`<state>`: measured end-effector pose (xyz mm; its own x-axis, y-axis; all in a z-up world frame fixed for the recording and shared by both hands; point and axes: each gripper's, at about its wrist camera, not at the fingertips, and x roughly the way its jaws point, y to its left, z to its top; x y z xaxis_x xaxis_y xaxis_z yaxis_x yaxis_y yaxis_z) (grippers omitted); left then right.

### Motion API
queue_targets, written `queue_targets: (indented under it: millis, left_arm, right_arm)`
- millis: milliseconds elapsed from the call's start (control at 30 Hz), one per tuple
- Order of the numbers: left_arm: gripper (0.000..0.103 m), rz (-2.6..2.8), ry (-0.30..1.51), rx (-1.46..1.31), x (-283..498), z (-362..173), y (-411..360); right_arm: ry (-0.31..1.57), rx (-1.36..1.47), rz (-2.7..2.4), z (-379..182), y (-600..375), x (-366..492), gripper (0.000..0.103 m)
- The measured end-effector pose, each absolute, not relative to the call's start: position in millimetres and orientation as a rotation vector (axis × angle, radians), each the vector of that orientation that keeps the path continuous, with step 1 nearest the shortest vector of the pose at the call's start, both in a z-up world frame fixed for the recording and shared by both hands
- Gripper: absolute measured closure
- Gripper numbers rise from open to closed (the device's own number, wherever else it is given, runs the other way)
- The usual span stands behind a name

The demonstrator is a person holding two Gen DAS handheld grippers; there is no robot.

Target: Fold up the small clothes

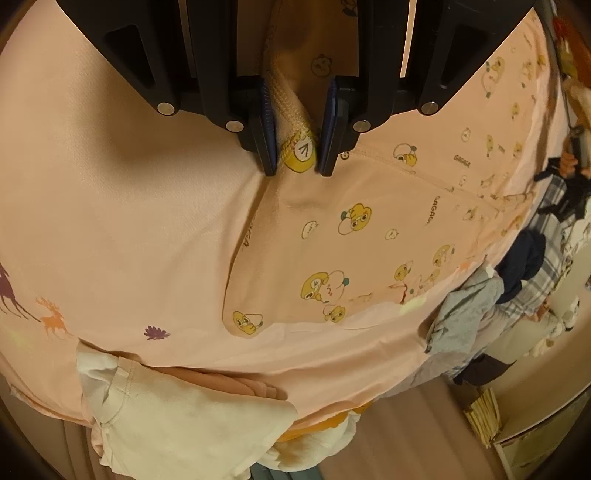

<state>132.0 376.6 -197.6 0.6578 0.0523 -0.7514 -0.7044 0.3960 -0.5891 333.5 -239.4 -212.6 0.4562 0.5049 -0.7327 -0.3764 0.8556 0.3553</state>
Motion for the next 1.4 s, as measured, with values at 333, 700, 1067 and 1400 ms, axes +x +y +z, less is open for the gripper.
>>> queue_targets:
  millis: [333,700,1067,1400]
  left_arm:
    - [0.041,0.726,0.577,-0.986,135.1,-191.5,415.7]
    - [0.096,0.838,0.575,-0.81,141.2,-182.5,412.6]
    - [0.097,0.699,0.562,-0.684,164.6,-131.9,363.1]
    - [0.097,0.56,0.555,-0.533,193.7,-80.0,261.6]
  right_arm:
    - [0.948,0.133,0.534,-212.3,-237.5,332.2,0.081]
    - [0.944,0.12,0.524,-211.8,-234.8,332.0,0.081]
    - [0.944,0.125,0.526,-212.0,-236.0,331.9,0.081]
    - [0.951,0.179,0.555,-214.3,-243.0,334.1,0.081]
